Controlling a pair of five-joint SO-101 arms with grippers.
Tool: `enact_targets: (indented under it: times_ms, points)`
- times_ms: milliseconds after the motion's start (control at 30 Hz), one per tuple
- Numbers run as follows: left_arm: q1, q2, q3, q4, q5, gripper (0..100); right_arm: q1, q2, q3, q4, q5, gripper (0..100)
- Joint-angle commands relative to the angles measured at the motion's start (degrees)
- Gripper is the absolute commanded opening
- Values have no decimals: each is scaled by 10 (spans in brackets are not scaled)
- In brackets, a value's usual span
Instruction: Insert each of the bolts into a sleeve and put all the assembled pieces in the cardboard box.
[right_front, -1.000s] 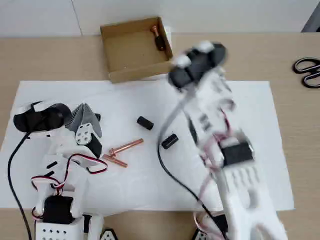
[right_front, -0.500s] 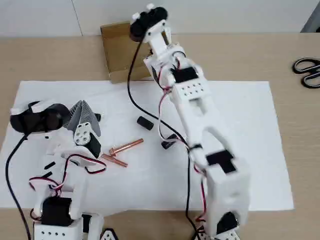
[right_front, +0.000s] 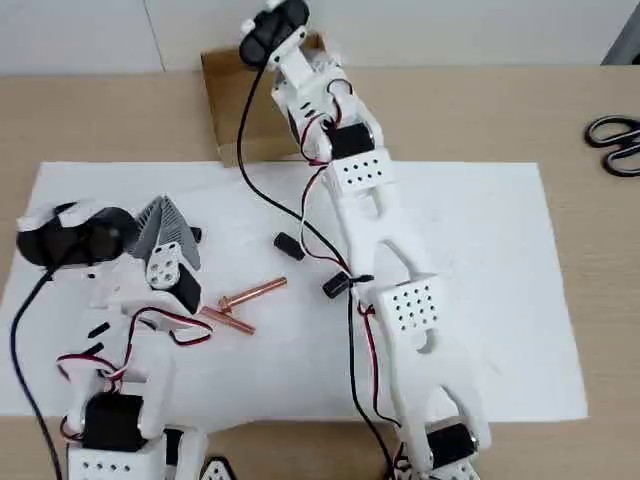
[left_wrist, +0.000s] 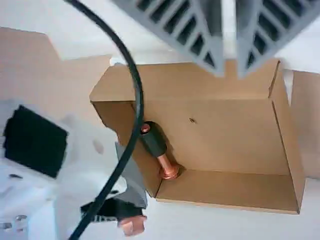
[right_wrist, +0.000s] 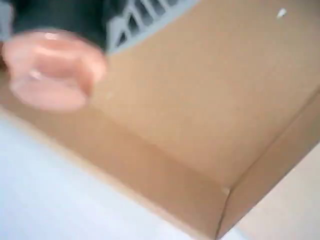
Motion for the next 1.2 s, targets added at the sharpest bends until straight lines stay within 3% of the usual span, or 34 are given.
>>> enact_targets:
  times_ms: [0, 433, 700, 900, 1167]
  points:
    - [0, -6, -25, -12, -4, 6, -15, 22, -55, -39, 34, 3]
    - [2, -6, -24, -12, -4, 6, -5, 105, -55, -115, 111, 4]
    - [2, -6, -24, -13, -3, 6, 12, 102, -59, -55, 113, 7]
    - [2, -6, -24, -13, -3, 6, 8, 102, -62, -10, 130, 124]
    - [2, -6, -24, -13, -3, 6, 7, 102, -122, -7, 131, 130]
